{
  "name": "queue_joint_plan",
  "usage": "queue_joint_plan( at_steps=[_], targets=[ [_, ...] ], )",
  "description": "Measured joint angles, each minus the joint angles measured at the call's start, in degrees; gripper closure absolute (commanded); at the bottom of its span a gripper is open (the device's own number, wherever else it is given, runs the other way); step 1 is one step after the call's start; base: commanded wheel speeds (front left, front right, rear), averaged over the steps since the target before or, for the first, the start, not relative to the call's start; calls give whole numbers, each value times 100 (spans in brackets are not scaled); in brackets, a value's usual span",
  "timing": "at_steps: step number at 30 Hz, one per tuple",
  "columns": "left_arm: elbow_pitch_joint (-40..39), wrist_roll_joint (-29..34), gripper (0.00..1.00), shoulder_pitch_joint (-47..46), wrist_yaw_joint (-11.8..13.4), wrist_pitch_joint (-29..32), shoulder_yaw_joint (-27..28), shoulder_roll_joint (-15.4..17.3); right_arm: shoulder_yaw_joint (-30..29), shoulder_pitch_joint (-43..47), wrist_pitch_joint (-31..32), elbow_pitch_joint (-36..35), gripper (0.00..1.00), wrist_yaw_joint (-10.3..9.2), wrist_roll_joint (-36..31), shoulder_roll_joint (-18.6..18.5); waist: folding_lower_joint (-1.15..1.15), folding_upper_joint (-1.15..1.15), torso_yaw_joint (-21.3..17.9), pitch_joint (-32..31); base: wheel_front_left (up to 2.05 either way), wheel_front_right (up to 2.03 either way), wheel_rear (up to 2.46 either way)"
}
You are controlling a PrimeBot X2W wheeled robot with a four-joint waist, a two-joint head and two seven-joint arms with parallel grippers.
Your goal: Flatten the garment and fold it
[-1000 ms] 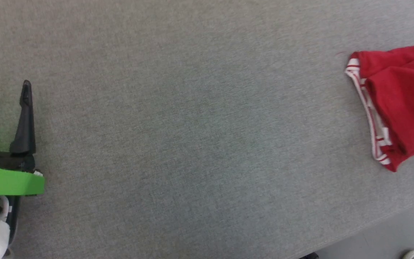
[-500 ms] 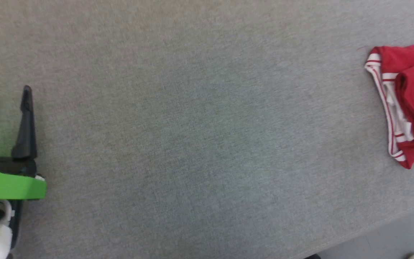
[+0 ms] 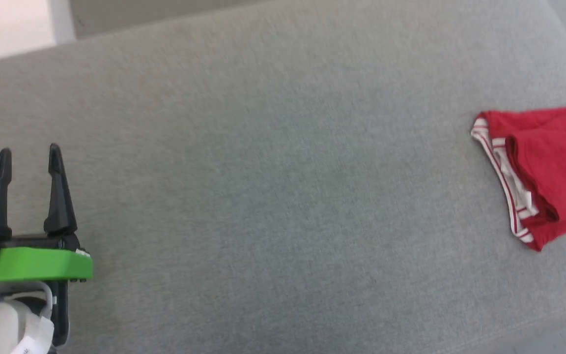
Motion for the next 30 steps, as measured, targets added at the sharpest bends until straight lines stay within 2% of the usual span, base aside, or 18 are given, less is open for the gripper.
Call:
queue_joint_plan(
  at_steps=[5,8,12,18,22,30],
  targets=[
    [145,-8,0,88,193,-109,74,-126,380,-23,-1150,130,0,-1,10,1312,0,0,200,-492,0,0,0],
    [214,-5,0,92,290,-143,59,-224,593,119,-1686,283,0,1,-2,1677,0,0,342,-730,0,0,0],
    [326,-1,0,97,376,-193,-31,-365,723,665,-2215,537,0,-1,99,1789,0,0,595,-995,0,0,0],
    [490,66,0,108,479,-270,-162,-520,879,1678,-2970,902,0,-2,865,1800,0,0,1018,-1360,0,0,0],
    [638,91,0,175,481,-293,-272,-625,964,2286,-3134,1062,0,-2,896,1811,0,0,1253,-1602,0,0,0],
    [911,144,0,272,478,-343,-595,-869,845,3237,-3207,949,0,-2,813,1806,0,0,1576,-1984,0,0,0]
  ],
)
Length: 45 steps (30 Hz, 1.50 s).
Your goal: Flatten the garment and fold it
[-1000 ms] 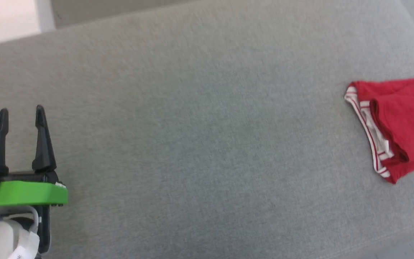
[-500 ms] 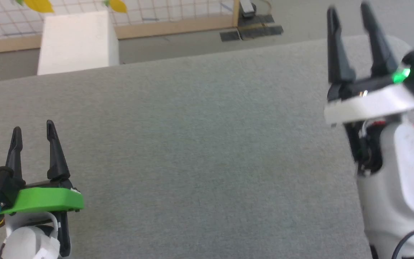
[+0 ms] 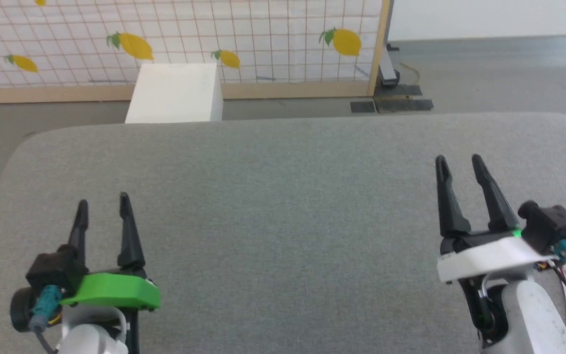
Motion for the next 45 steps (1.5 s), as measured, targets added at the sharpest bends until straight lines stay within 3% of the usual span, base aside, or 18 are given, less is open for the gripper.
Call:
queue_joint_plan(
  at_steps=[11,30,31,45],
  targets=[
    [505,185,0,132,-11,-32,-358,-105,-178,616,0,154,0,0,-114,1,0,0,63,-6,0,0,0],
    [1117,201,0,73,1,74,-490,-100,-99,628,111,635,0,0,-491,0,0,0,28,202,0,0,0],
    [1116,200,100,66,1,70,-488,-100,-93,626,111,636,100,0,-490,0,0,0,28,210,0,0,0],
    [1058,250,100,80,-3,140,-482,-105,-101,628,177,569,100,1,-511,0,0,0,22,203,0,0,0]
  ],
)
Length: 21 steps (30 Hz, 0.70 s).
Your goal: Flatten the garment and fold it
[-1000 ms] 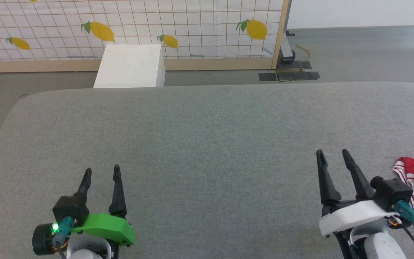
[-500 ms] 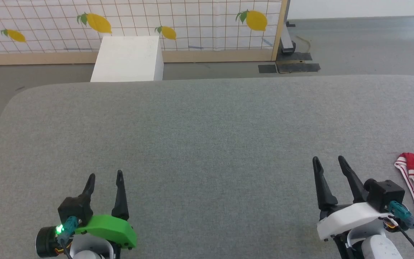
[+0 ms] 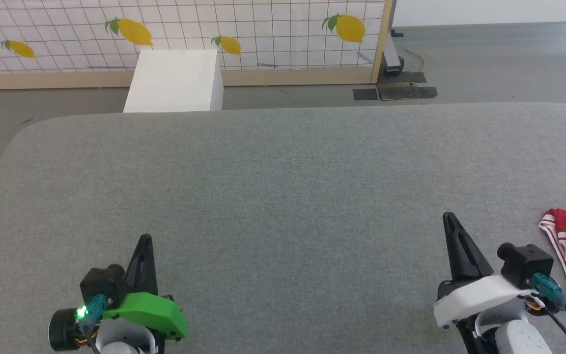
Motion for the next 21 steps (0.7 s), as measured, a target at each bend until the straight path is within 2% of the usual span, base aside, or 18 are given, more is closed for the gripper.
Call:
queue_joint_plan(
  at_steps=[21],
  targets=[
    [-221,170,100,9,-53,234,70,-63,-16,62,233,-268,100,0,-221,0,0,0,-15,-30,0,0,0]
  ],
)
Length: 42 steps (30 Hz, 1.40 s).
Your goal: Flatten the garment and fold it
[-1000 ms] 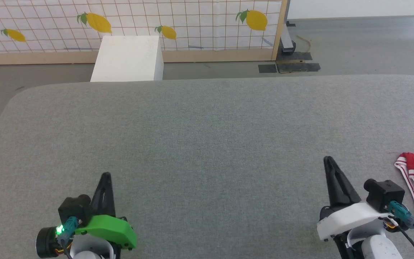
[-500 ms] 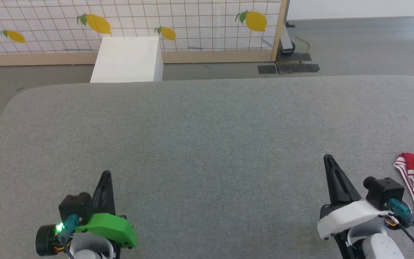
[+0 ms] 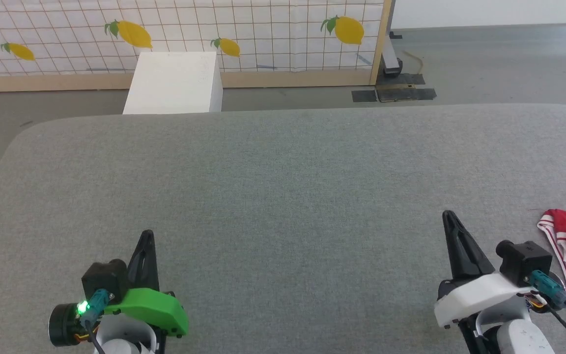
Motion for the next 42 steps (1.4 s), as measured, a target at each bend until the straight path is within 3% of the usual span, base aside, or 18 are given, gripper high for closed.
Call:
queue_joint_plan(
  at_steps=[42],
  targets=[
    [-433,504,100,60,-94,420,144,-129,-51,155,452,-559,100,-1,-394,0,0,0,-29,-59,0,0,0]
  ],
)
